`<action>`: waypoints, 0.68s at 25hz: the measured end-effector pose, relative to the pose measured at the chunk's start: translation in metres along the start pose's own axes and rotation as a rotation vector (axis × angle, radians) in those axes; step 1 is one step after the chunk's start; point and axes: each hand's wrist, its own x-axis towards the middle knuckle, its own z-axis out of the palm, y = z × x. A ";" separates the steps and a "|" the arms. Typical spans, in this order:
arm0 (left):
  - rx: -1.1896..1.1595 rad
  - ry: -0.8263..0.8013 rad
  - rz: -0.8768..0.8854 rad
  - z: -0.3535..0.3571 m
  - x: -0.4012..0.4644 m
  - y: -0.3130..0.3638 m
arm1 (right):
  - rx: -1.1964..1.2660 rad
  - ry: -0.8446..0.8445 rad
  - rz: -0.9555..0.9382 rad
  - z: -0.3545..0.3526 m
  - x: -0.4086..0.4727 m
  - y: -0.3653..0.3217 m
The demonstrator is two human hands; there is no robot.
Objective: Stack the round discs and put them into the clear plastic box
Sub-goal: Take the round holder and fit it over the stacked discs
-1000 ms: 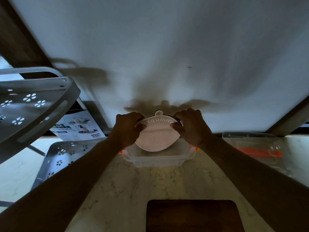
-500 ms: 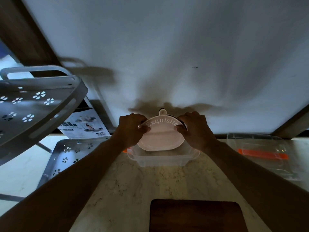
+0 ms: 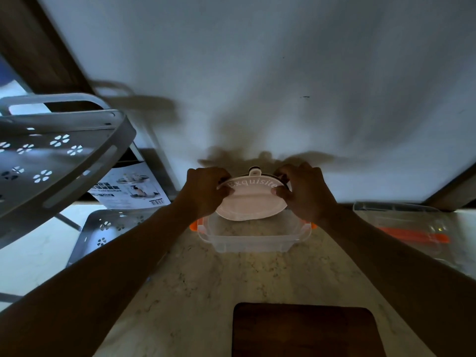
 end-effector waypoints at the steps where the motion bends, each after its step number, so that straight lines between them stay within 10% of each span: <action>1: 0.030 -0.022 0.004 0.000 -0.001 0.001 | -0.020 -0.026 0.003 0.001 0.000 -0.002; 17: -0.107 -0.034 0.007 0.001 -0.008 -0.008 | 0.079 -0.063 0.029 -0.006 -0.008 -0.002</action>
